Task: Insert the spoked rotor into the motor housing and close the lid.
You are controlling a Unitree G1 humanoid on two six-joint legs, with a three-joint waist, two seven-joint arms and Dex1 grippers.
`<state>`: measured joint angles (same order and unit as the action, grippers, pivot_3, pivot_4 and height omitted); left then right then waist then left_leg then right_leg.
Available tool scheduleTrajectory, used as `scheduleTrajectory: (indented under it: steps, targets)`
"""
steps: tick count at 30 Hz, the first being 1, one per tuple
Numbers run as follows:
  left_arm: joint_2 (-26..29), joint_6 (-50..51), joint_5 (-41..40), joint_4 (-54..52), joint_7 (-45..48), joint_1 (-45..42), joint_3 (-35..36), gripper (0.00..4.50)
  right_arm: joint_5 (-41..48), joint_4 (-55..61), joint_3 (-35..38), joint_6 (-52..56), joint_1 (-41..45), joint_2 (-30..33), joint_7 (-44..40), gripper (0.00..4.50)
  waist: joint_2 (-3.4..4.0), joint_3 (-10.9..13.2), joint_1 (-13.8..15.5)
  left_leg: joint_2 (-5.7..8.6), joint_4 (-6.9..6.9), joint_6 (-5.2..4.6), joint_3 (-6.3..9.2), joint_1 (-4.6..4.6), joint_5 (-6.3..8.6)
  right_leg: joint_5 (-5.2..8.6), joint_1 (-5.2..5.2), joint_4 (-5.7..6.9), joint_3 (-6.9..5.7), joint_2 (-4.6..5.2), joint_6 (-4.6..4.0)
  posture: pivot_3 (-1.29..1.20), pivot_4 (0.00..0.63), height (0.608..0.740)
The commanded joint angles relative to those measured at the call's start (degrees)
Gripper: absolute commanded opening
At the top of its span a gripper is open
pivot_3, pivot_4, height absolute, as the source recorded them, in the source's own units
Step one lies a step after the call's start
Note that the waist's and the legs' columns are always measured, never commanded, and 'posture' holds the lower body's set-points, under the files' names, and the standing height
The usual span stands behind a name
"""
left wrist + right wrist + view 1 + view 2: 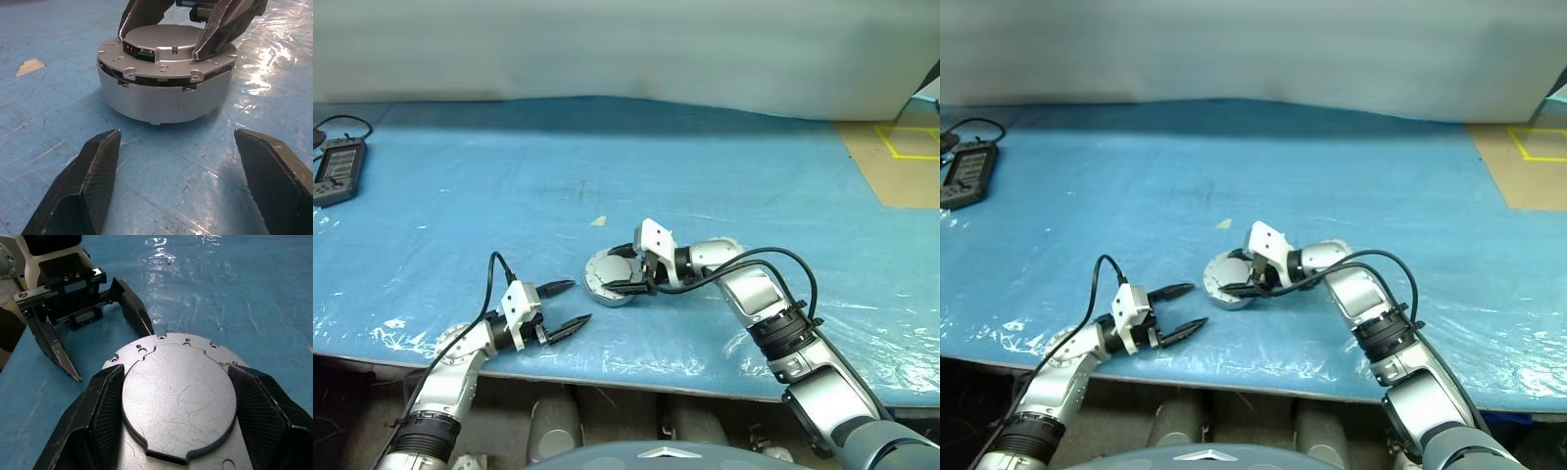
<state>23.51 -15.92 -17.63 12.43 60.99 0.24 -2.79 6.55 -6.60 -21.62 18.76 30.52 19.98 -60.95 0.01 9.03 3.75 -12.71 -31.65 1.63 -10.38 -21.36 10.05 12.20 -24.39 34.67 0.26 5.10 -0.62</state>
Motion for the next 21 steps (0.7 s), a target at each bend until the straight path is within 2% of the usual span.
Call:
scheduleTrajectory:
  steps: [1, 10, 21]
  targets:
    - [0.37, -0.19, 0.2, -0.96, -0.02, 0.67, -0.26, 3.89, 1.09, 1.79, 0.37, 0.76, 1.15, -0.58, -0.3, 3.26, 0.0, 0.0, 0.0, 0.0, 0.0, 0.0, 0.0, 0.0, 0.0, 0.0, 0.0, 0.0, 0.0, 0.0, 0.0, 0.0, 0.15, 0.74]
    - [0.48, -0.4, 0.43, -0.39, 0.16, 0.62, -0.32, 3.89, -2.1, -0.24, -1.42, -0.03, 2.54, -1.93, 1.73, 3.26, 0.0, 0.0, -0.03, 0.0, 0.0, 0.01, 0.0, 0.0, 0.0, 0.0, 0.0, 0.01, 0.0, 0.0, 0.0, 0.0, 0.15, 0.74]
    - [0.5, -0.88, 0.57, 0.2, 0.2, 0.64, -0.22, 3.89, -1.08, -0.55, -0.26, -0.39, 2.33, -0.86, 0.2, 3.26, 0.0, 0.0, -0.02, 0.0, -0.03, 0.01, -0.01, 0.0, 0.0, 0.0, 0.0, 0.02, 0.0, 0.0, 0.0, 0.0, 0.15, 0.74]
